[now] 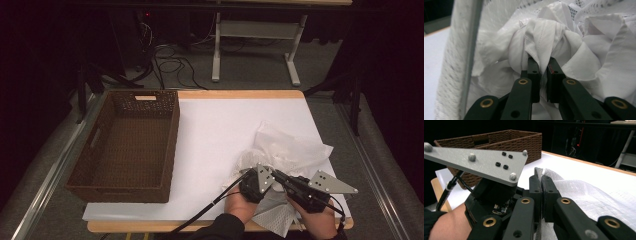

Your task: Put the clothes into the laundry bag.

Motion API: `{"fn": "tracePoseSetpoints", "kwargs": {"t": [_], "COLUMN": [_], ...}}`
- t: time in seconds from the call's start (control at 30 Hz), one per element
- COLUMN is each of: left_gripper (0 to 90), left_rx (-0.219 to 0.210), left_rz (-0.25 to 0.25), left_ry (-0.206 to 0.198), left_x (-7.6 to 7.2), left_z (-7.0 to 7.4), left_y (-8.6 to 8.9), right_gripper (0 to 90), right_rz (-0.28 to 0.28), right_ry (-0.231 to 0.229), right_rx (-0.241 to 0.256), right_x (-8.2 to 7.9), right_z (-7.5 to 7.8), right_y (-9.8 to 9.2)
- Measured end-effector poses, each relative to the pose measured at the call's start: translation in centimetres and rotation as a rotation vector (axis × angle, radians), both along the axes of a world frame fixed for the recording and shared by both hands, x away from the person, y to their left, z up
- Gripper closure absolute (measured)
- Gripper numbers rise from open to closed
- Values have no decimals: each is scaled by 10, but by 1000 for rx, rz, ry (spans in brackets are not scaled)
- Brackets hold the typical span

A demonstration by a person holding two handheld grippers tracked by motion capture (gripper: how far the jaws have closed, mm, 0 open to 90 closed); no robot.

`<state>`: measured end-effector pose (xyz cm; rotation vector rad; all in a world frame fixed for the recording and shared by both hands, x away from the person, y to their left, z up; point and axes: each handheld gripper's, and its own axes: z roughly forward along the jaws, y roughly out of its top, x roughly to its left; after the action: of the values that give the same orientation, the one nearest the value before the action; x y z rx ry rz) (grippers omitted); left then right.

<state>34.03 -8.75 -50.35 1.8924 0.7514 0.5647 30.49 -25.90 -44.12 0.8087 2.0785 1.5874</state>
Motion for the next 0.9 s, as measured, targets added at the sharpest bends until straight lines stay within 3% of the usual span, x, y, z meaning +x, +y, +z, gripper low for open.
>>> {"fn": "tracePoseSetpoints", "kwargs": {"t": [0.07, 0.2, 0.4, 0.53, 0.63, 0.73, 0.83, 0.9], "left_gripper": [788, 571, 377, 319, 309, 312, 338, 373], "left_rx": [-10, -33, -30, -3, 1, 67, 131, 136], "left_rz": [-27, -74, -96, -71, -39, -37, -40, -36], "left_ry": [29, 62, 63, 64, 120, 197, 197, 207], "left_x": [-1, -9, -23, -27, -26, -24, -24, -23], "left_z": [1, 6, 16, 11, -2, -13, -15, -16], "left_y": [3, 19, 47, 65, 72, 65, 55, 53], "right_gripper": [895, 896, 895, 895, 895, 895, 895, 895], "right_rz": [-5, -6, -3, -2, -8, -7, -3, -3], "right_ry": [1, 0, -6, -16, -12, -15, -17, -16], "right_rx": [3, 4, -4, -6, -9, -3, -6, -7], "right_x": [0, 0, -2, -2, -4, -4, -4, -4], "right_z": [0, 1, 2, 2, 3, 4, 4, 4], "right_y": [-2, -3, -1, -1, -1, -2, -3, -2]}}
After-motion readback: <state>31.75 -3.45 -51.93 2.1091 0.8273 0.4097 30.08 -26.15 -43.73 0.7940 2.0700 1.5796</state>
